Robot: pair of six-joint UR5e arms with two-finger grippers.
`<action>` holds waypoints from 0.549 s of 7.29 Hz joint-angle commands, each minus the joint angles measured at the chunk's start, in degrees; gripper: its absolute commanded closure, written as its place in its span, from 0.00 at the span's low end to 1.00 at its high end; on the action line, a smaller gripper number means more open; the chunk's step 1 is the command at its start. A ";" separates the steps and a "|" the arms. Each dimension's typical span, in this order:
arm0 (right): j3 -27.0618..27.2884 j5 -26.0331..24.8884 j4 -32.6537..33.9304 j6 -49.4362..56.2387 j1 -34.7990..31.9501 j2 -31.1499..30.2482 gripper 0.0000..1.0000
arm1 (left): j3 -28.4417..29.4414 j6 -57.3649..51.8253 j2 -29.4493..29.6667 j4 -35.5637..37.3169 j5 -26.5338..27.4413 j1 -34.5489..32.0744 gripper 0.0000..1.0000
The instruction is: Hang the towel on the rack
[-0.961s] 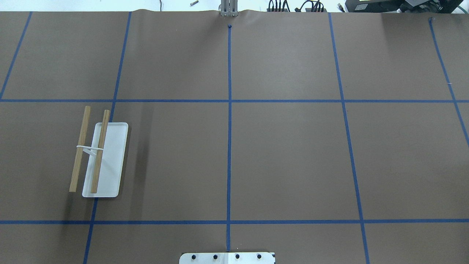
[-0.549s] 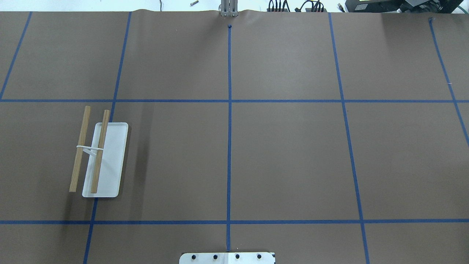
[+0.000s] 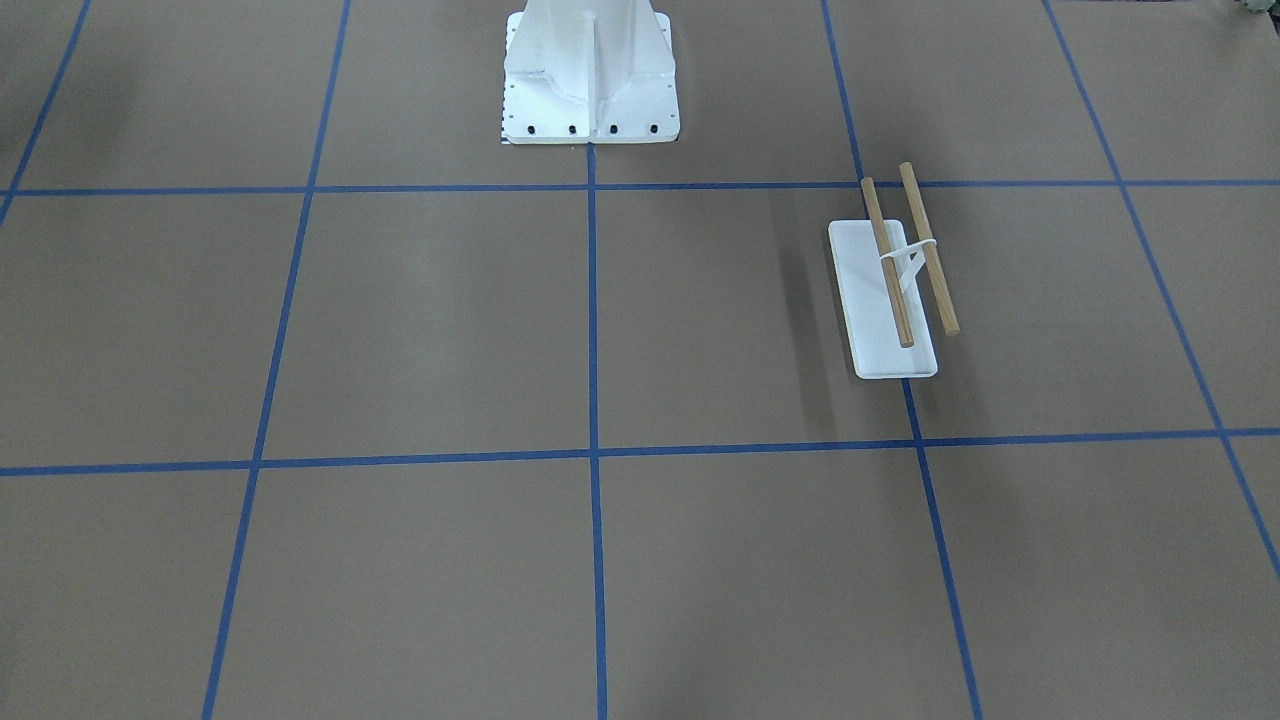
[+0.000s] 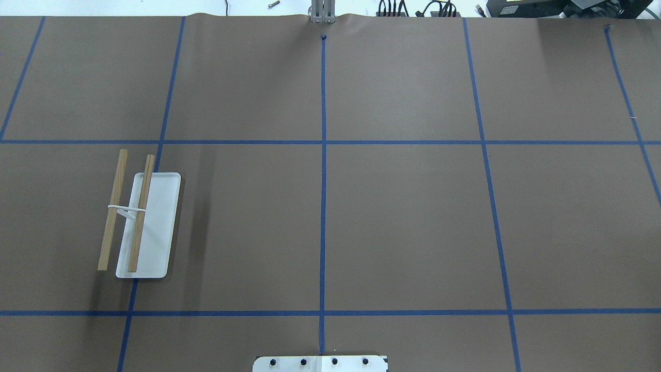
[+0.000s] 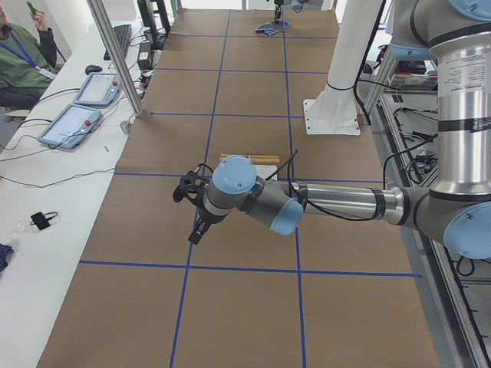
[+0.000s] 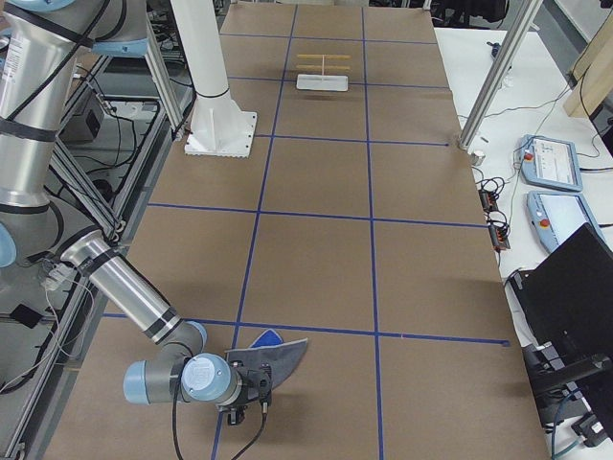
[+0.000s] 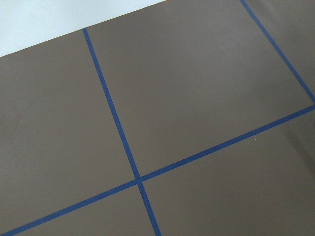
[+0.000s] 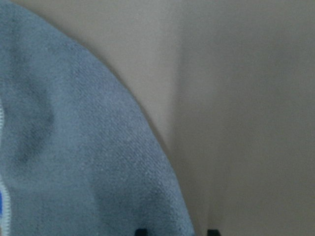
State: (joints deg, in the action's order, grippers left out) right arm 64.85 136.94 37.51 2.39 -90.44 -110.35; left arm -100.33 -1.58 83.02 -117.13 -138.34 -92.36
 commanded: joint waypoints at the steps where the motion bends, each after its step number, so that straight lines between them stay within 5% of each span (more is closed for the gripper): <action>1: 0.19 0.08 -0.07 0.42 0.00 0.31 1.00 | 0.05 0.00 -0.14 -0.03 0.00 -0.01 0.01; 4: 5.44 5.76 0.45 0.60 0.52 1.53 1.00 | 0.14 0.00 -0.14 0.06 0.00 0.07 0.01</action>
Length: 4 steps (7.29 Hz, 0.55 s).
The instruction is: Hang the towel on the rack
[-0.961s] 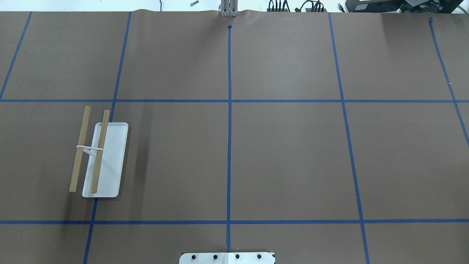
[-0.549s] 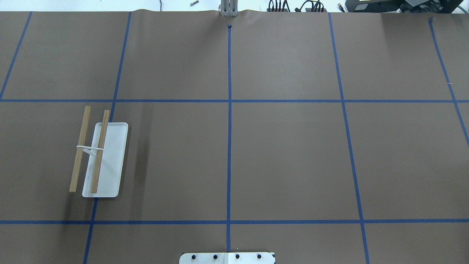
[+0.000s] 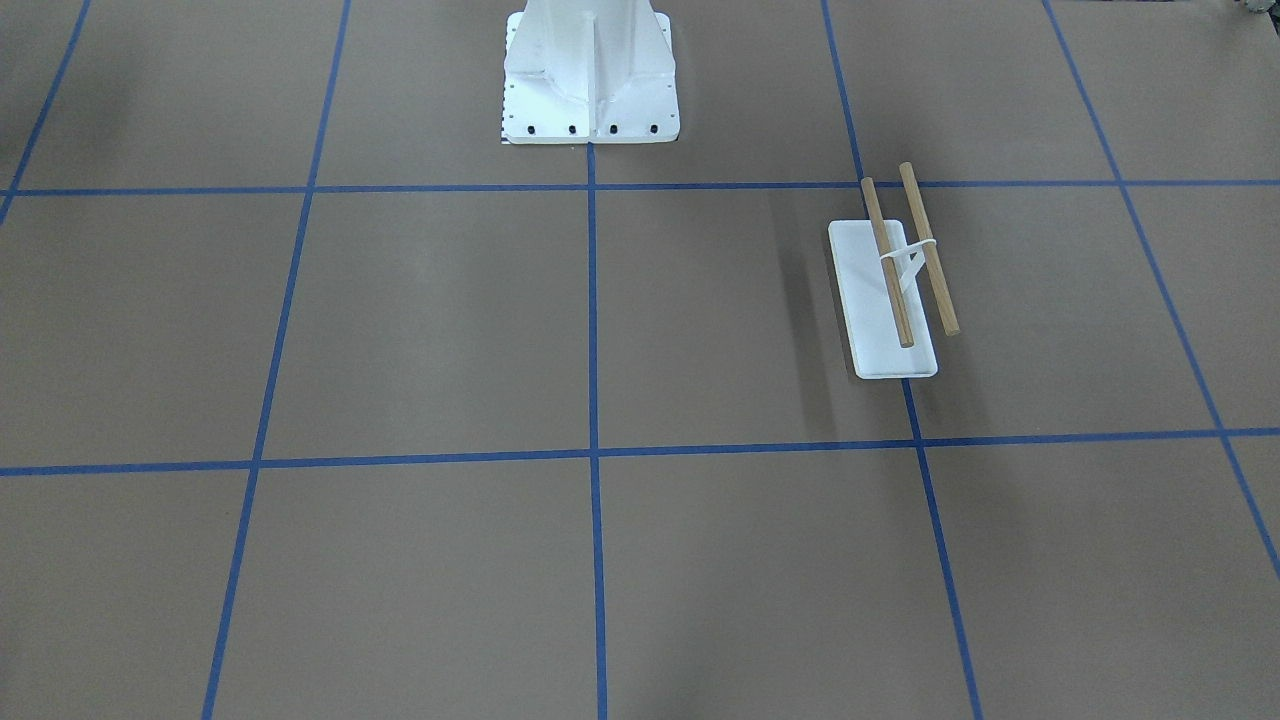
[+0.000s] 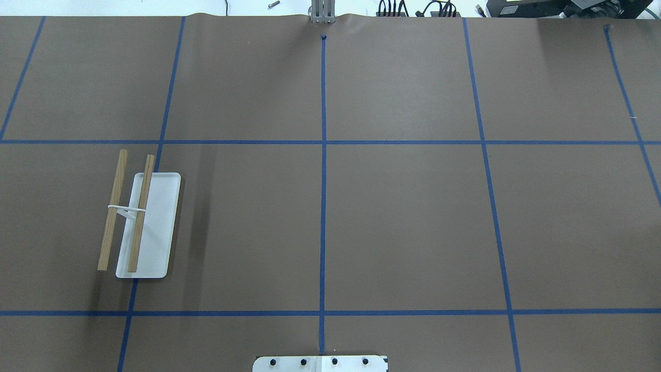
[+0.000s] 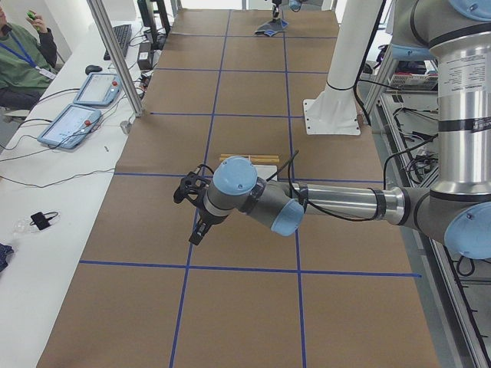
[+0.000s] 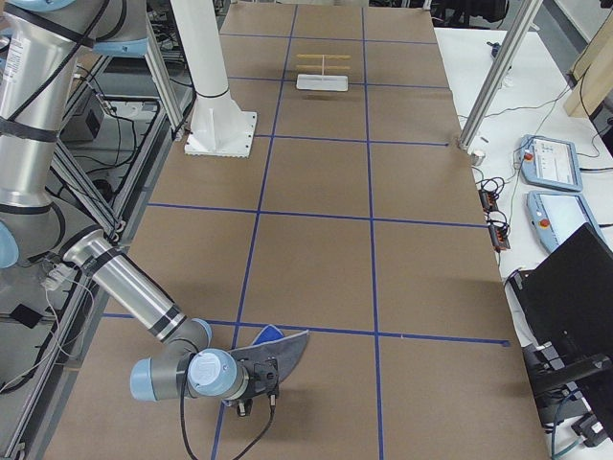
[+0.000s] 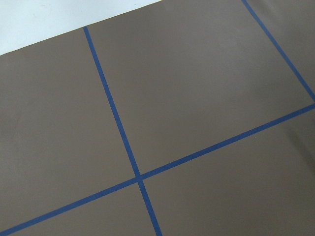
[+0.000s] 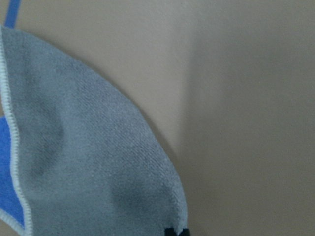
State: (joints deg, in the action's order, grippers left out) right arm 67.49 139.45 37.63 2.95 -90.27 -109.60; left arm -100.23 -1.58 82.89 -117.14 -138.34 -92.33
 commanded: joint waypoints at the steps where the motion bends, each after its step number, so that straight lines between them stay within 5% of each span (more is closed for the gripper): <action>1: 4.65 9.55 0.25 -0.05 -0.95 3.22 1.00 | 0.21 0.00 0.17 0.16 0.00 0.04 0.01; 4: 6.16 12.16 3.99 -4.06 -1.23 16.73 1.00 | 0.22 -0.18 0.08 0.07 -0.52 0.13 0.01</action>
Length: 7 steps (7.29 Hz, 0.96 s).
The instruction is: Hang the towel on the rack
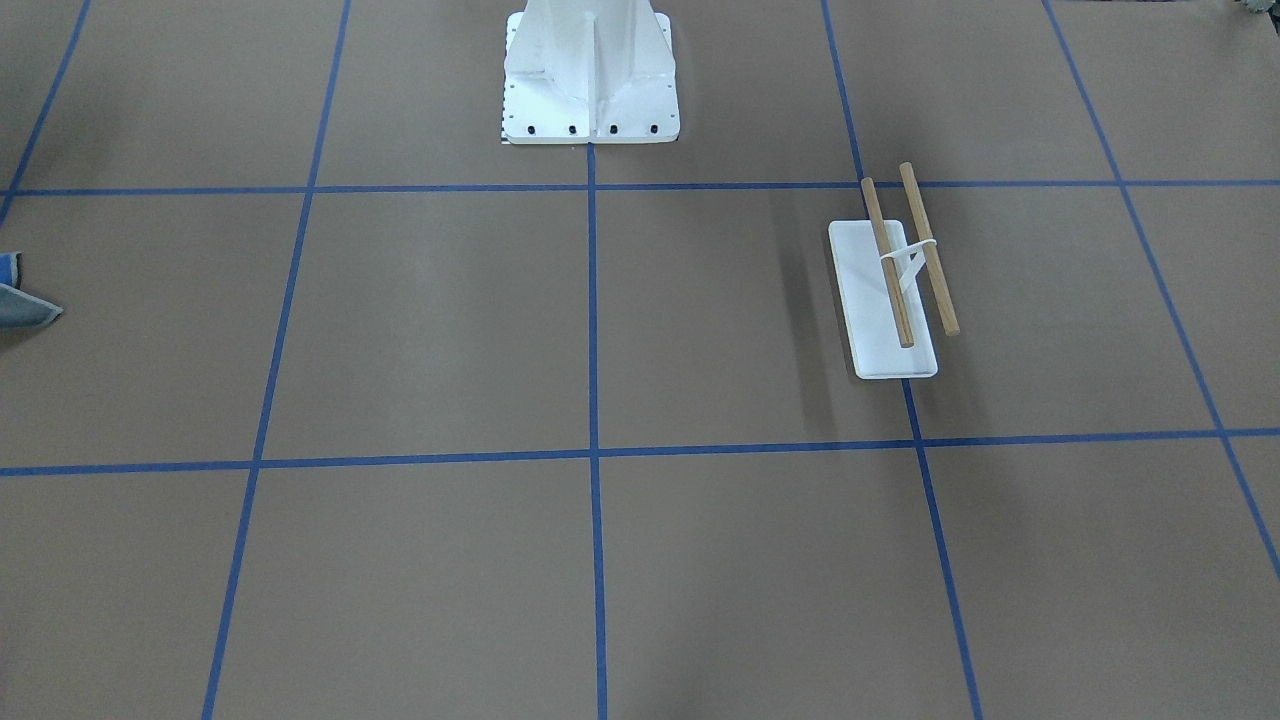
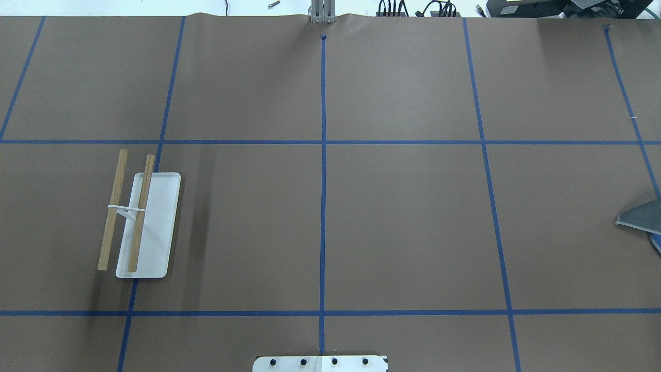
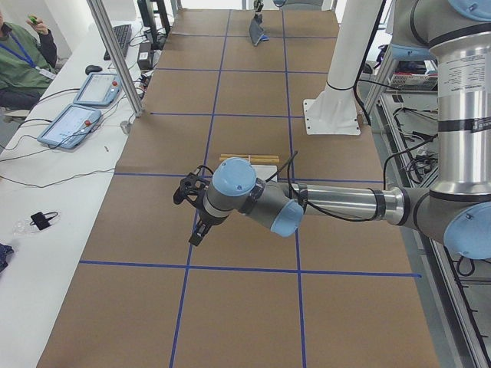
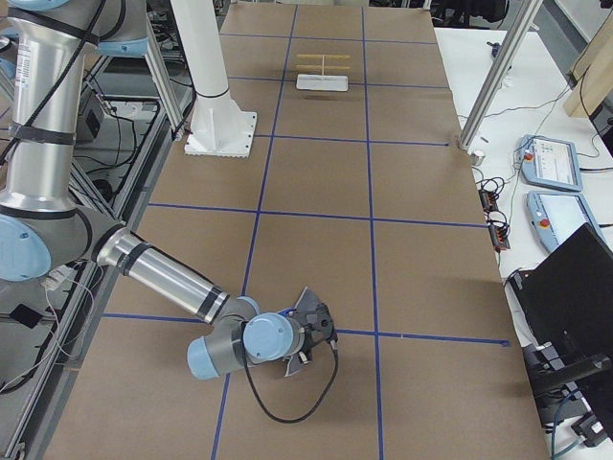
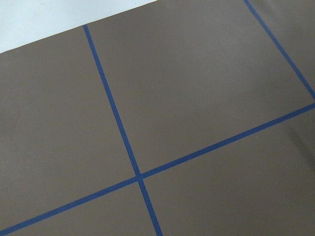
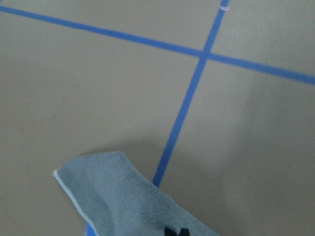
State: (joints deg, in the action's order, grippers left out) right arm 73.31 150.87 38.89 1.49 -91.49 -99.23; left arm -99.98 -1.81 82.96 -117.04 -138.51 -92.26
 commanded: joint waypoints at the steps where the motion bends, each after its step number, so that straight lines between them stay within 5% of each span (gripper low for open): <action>1: 0.43 0.57 5.46 -7.16 -0.01 10.59 1.00 | -0.56 0.31 0.27 0.06 -0.53 0.06 0.01; 4: 0.60 0.04 5.41 -21.41 6.56 25.09 1.00 | -0.05 3.10 7.09 0.67 -2.88 0.58 0.01; 7: 5.05 -4.75 5.31 -39.91 16.75 35.14 1.00 | 1.44 23.25 23.94 0.59 -3.43 12.84 0.02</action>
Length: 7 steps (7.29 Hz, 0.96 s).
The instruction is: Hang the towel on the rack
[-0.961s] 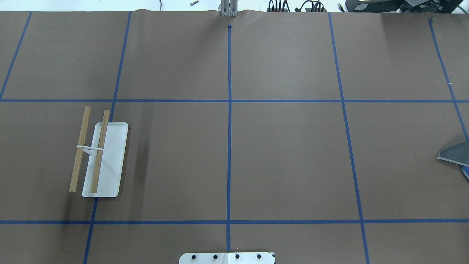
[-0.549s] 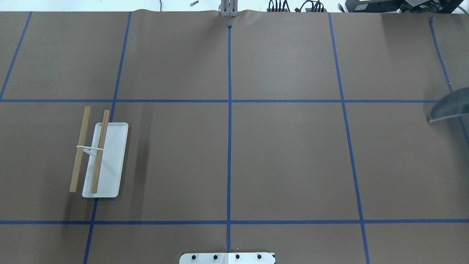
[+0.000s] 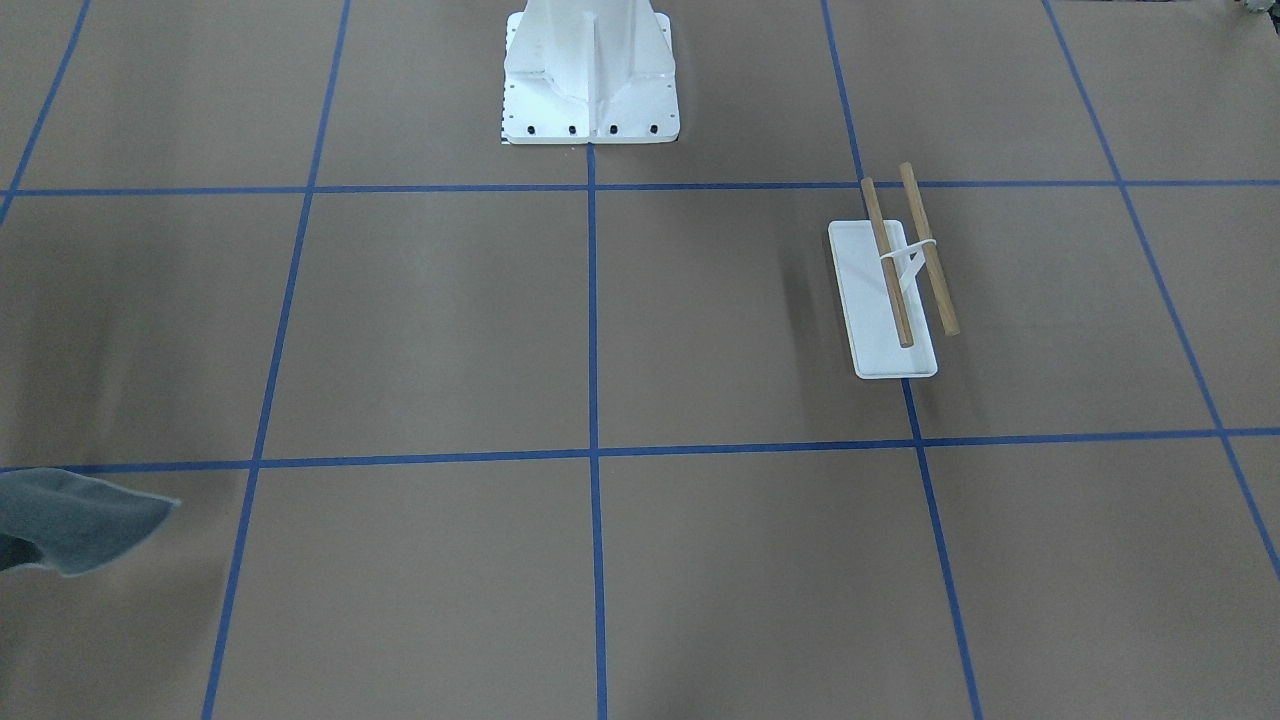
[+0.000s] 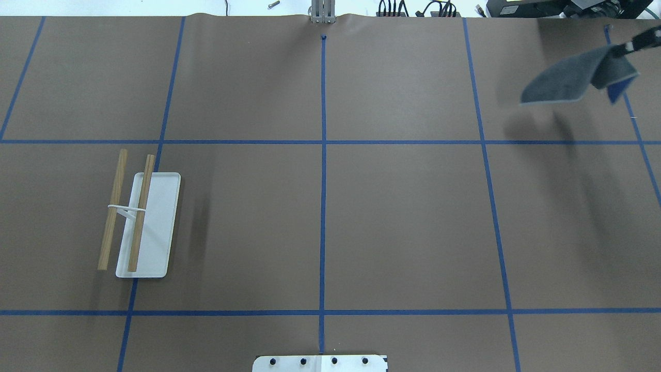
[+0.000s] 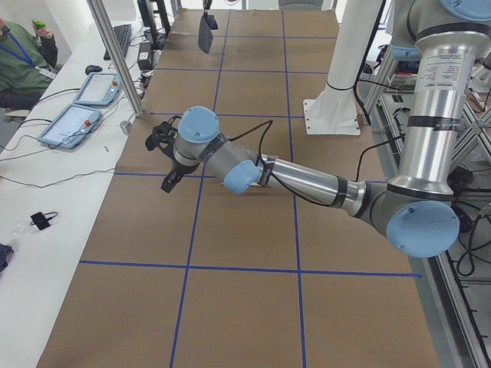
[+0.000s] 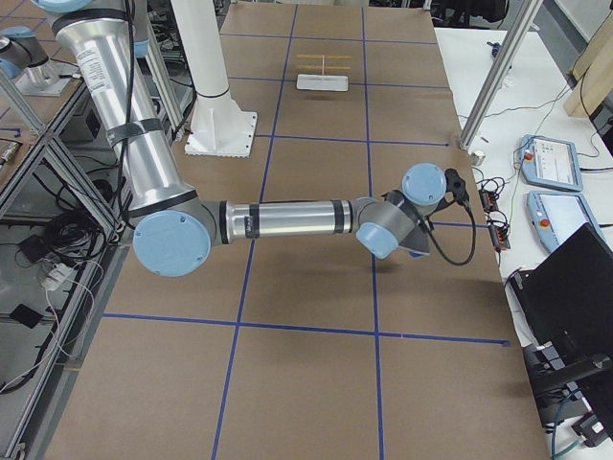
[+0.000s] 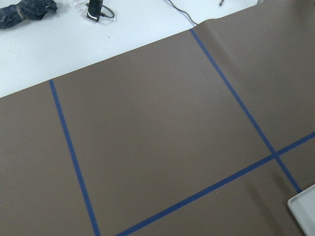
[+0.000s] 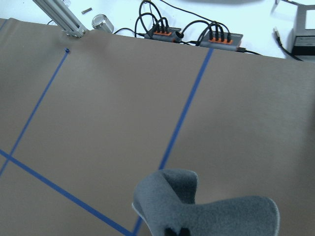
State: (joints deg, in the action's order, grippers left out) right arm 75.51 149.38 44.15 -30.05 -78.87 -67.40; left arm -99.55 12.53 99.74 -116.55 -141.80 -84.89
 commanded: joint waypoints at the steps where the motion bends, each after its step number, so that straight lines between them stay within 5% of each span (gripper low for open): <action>1: 6.98 -9.66 0.32 -14.88 8.60 4.54 1.00 | 3.98 18.14 14.01 -0.16 -0.06 10.22 0.02; 4: 13.42 -26.98 0.50 -27.85 21.70 9.90 1.00 | 7.79 47.46 23.46 -0.78 4.32 21.14 0.02; 7: 17.46 -38.51 0.67 -30.77 30.06 11.50 1.00 | 9.79 81.30 30.58 -7.86 17.47 31.68 0.02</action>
State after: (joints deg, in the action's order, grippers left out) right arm 91.09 115.67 44.78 -60.18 -52.20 -56.31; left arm -91.14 79.48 127.49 -120.26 -130.16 -57.51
